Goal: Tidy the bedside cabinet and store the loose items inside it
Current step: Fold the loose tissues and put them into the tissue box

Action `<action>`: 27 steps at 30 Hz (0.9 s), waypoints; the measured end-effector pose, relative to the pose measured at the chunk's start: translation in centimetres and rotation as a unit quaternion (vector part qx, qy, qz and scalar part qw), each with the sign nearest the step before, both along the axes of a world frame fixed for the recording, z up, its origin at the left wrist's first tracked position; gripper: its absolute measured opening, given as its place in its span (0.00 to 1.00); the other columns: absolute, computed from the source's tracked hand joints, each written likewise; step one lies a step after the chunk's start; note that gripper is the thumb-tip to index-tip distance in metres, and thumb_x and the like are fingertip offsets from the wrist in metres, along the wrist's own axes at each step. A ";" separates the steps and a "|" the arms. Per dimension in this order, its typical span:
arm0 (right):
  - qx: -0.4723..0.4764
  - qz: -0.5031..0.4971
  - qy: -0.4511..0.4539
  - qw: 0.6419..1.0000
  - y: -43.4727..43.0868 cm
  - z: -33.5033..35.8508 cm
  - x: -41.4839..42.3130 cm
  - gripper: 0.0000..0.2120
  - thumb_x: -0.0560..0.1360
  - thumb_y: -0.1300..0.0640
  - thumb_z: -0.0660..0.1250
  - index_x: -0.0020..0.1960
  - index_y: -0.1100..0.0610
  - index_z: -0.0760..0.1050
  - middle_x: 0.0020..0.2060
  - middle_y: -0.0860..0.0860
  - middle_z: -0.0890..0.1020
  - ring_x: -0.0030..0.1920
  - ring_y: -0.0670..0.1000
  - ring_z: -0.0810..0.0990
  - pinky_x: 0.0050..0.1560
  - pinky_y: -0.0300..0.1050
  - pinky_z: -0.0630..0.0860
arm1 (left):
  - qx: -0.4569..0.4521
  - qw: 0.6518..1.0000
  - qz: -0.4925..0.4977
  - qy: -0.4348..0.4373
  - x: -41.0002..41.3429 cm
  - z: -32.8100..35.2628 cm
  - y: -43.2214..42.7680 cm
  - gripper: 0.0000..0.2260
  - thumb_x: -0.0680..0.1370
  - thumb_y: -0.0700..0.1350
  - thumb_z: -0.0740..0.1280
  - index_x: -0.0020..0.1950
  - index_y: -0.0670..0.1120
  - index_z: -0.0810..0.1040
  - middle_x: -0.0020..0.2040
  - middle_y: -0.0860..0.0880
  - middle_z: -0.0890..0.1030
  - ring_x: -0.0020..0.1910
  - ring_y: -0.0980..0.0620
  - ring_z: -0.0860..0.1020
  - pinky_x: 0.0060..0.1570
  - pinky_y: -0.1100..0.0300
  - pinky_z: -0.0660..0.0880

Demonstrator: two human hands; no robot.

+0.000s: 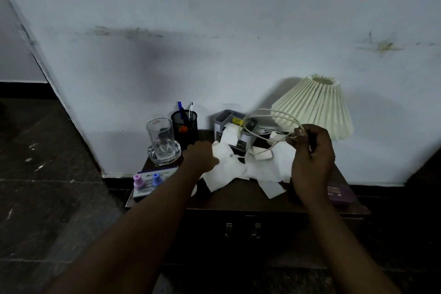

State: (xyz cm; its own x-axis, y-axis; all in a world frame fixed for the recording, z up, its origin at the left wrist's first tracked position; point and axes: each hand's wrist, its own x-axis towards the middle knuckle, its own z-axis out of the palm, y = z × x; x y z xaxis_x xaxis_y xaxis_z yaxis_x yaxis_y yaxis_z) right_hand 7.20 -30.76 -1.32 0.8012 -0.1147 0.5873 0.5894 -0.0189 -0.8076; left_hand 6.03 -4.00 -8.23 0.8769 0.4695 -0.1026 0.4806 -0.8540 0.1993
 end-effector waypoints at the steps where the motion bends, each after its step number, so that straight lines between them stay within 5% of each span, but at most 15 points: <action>1: 0.024 0.013 0.007 1.000 0.0 0.2 -0.1 0.05 0.84 0.61 0.64 0.54 0.63 0.76 0.46 0.57 0.82 0.47 0.54 0.84 0.52 0.48 0.83 | -0.008 1.000 0.010 0.000 0.3 -0.1 0.1 0.32 0.74 0.60 0.73 0.70 0.44 0.71 0.66 0.41 0.76 0.66 0.38 0.75 0.65 0.42 0.74; 3: 0.068 0.042 0.013 0.997 0.1 0.7 -0.3 0.04 0.84 0.62 0.63 0.54 0.62 0.76 0.48 0.62 0.82 0.48 0.60 0.84 0.53 0.50 0.83 | -0.042 0.999 0.027 -0.010 0.8 -0.2 0.4 0.32 0.73 0.56 0.76 0.71 0.43 0.71 0.67 0.41 0.75 0.67 0.38 0.75 0.66 0.42 0.73; 6: 0.076 0.060 0.009 0.995 0.2 1.3 -0.7 0.04 0.84 0.63 0.63 0.54 0.62 0.76 0.47 0.62 0.81 0.47 0.55 0.84 0.52 0.45 0.82 | -0.135 0.984 0.068 -0.097 1.0 0.8 0.7 0.20 0.73 0.43 0.75 0.62 0.38 0.77 0.61 0.39 0.79 0.61 0.39 0.79 0.60 0.47 0.78; 9: 0.089 0.100 -0.002 0.991 0.4 1.5 -1.3 0.07 0.84 0.63 0.62 0.54 0.67 0.75 0.46 0.64 0.80 0.45 0.53 0.84 0.51 0.47 0.82 | -0.306 0.925 0.115 -0.195 -0.1 4.0 1.1 0.06 0.74 0.34 0.73 0.48 0.35 0.79 0.47 0.38 0.82 0.43 0.44 0.81 0.38 0.57 0.77; 11: 0.096 0.124 -0.001 0.988 1.0 1.6 -1.5 0.07 0.84 0.64 0.62 0.54 0.68 0.74 0.45 0.65 0.80 0.45 0.55 0.84 0.51 0.48 0.82 | -0.400 0.872 0.133 -0.250 -1.5 7.4 1.4 0.05 0.76 0.32 0.72 0.46 0.37 0.77 0.42 0.42 0.79 0.37 0.47 0.78 0.30 0.60 0.76; 14: 0.088 0.147 0.001 0.985 2.6 1.7 -2.2 0.05 0.84 0.64 0.63 0.53 0.66 0.75 0.43 0.63 0.81 0.45 0.55 0.84 0.51 0.49 0.82 | -0.397 0.828 0.142 -0.369 -3.7 12.1 2.9 0.10 0.76 0.33 0.72 0.57 0.33 0.81 0.47 0.40 0.82 0.43 0.44 0.81 0.38 0.55 0.79; 16: 0.086 0.155 0.003 0.984 4.1 1.8 -2.8 0.05 0.84 0.65 0.63 0.52 0.66 0.75 0.42 0.59 0.82 0.46 0.50 0.84 0.50 0.44 0.81 | -0.361 0.803 0.167 -0.445 -5.3 14.4 4.1 0.10 0.75 0.37 0.75 0.55 0.36 0.83 0.49 0.39 0.84 0.45 0.43 0.83 0.43 0.50 0.80; 20: 0.039 0.190 0.011 0.981 7.4 0.0 -3.8 0.06 0.83 0.62 0.65 0.51 0.54 0.78 0.44 0.49 0.84 0.49 0.51 0.84 0.53 0.49 0.81 | -0.312 0.753 0.183 -0.549 -8.4 17.7 5.5 0.07 0.75 0.41 0.75 0.50 0.40 0.83 0.45 0.45 0.83 0.38 0.50 0.79 0.37 0.60 0.76; 23: -0.088 0.217 0.008 0.972 8.9 -3.5 -3.7 0.05 0.83 0.60 0.66 0.52 0.52 0.79 0.45 0.46 0.83 0.50 0.48 0.83 0.50 0.46 0.79 | -0.363 0.715 0.159 -0.576 -10.0 18.7 5.1 0.03 0.75 0.41 0.75 0.45 0.45 0.81 0.45 0.45 0.84 0.42 0.46 0.83 0.43 0.51 0.81; 27: -0.277 0.254 -0.053 0.925 8.6 -6.9 -3.3 0.06 0.81 0.62 0.66 0.54 0.54 0.80 0.49 0.45 0.83 0.51 0.39 0.79 0.54 0.32 0.71 | -0.487 0.670 0.144 -0.541 -11.2 16.8 3.3 0.07 0.78 0.39 0.73 0.55 0.41 0.82 0.53 0.40 0.86 0.49 0.41 0.86 0.43 0.45 0.84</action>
State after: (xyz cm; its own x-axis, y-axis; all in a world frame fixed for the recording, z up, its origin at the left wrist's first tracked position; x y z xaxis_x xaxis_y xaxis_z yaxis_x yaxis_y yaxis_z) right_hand 3.85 -22.20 -8.23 0.6041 0.6031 0.5209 0.7110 -0.1126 -0.6942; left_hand -5.19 -0.69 8.61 0.5723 0.8082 0.1390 -0.2782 0.0319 0.9600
